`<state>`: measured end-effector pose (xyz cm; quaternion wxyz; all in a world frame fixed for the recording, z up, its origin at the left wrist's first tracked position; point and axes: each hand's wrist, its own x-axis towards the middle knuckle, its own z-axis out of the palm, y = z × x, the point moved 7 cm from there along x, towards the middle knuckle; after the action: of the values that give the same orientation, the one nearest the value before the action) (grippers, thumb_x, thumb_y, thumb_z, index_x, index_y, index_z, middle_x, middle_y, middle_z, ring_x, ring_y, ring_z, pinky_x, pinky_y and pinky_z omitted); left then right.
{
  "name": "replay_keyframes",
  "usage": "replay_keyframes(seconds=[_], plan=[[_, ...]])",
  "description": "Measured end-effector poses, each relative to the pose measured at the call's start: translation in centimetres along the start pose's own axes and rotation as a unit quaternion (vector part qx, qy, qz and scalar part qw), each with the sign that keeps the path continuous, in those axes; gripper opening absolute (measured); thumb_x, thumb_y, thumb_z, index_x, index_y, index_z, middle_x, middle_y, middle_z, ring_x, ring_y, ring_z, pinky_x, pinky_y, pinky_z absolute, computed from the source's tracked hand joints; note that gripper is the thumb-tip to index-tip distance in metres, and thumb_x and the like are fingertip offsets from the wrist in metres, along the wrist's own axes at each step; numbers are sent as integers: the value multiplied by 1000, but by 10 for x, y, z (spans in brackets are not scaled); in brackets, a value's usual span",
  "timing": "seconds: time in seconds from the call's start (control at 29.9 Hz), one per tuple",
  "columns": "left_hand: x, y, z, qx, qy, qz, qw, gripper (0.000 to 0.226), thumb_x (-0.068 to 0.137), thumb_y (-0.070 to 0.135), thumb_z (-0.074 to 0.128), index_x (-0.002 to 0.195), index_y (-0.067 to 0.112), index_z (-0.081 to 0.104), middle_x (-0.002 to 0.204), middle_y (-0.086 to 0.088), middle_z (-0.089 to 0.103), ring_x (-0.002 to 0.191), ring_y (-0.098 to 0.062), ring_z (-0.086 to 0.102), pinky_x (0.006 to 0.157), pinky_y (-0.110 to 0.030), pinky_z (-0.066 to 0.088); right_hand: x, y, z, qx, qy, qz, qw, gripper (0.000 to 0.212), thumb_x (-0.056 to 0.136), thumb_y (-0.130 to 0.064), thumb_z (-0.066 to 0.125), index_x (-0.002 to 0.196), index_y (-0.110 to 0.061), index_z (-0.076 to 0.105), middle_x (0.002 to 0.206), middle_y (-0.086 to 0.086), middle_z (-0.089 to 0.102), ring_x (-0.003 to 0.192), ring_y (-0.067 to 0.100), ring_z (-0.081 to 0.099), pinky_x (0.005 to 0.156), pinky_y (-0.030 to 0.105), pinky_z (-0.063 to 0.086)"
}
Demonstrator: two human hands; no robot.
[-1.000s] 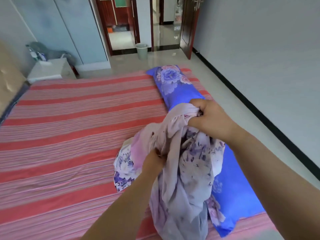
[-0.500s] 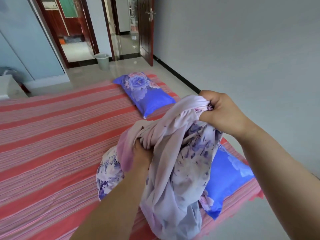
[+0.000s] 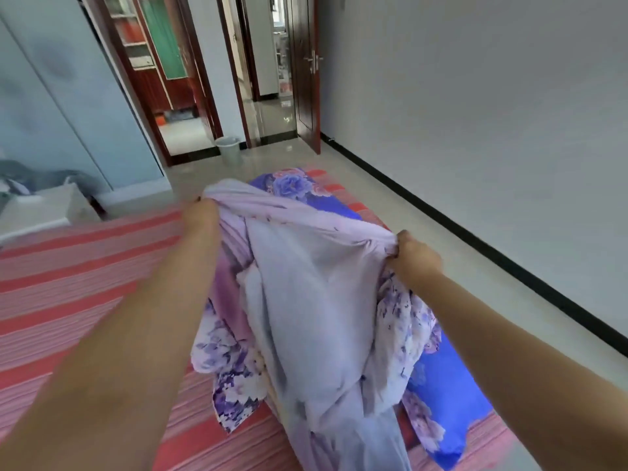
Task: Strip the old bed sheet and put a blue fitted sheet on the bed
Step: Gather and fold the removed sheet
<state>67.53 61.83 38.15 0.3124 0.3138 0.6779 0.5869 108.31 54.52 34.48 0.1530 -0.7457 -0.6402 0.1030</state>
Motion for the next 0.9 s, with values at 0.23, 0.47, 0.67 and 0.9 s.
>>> replay_keyframes(seconds=[0.23,0.47,0.67,0.9], plan=[[-45,226,-39,-334,-185,247,891,19,95,6,47,98,9,66,93,-10,71,90,-25,65,78,-34,54,5,-80,-124,226,288,-16,930,28,89,-15,39,116,-10,40,106,19,56,83,41,56,65,38,36],[-17,118,-105,426,-196,229,853,36,92,40,57,105,9,68,101,-5,63,94,-20,56,86,-29,42,-5,-57,-134,113,264,-17,958,36,85,-5,39,121,-12,42,121,26,49,97,45,54,78,44,40],[-63,31,-131,278,-401,-22,873,75,70,65,57,115,6,62,121,-12,64,110,-23,62,93,-30,49,-25,-48,-97,0,183,-34,983,39,86,-6,43,123,-15,49,123,24,44,106,47,51,91,49,43],[-89,17,-152,405,-271,159,858,10,94,36,55,91,29,48,97,5,48,98,-13,42,62,-20,31,-64,-43,-40,30,63,-1,998,39,84,-10,42,122,-15,52,120,20,45,103,43,54,91,44,43]])
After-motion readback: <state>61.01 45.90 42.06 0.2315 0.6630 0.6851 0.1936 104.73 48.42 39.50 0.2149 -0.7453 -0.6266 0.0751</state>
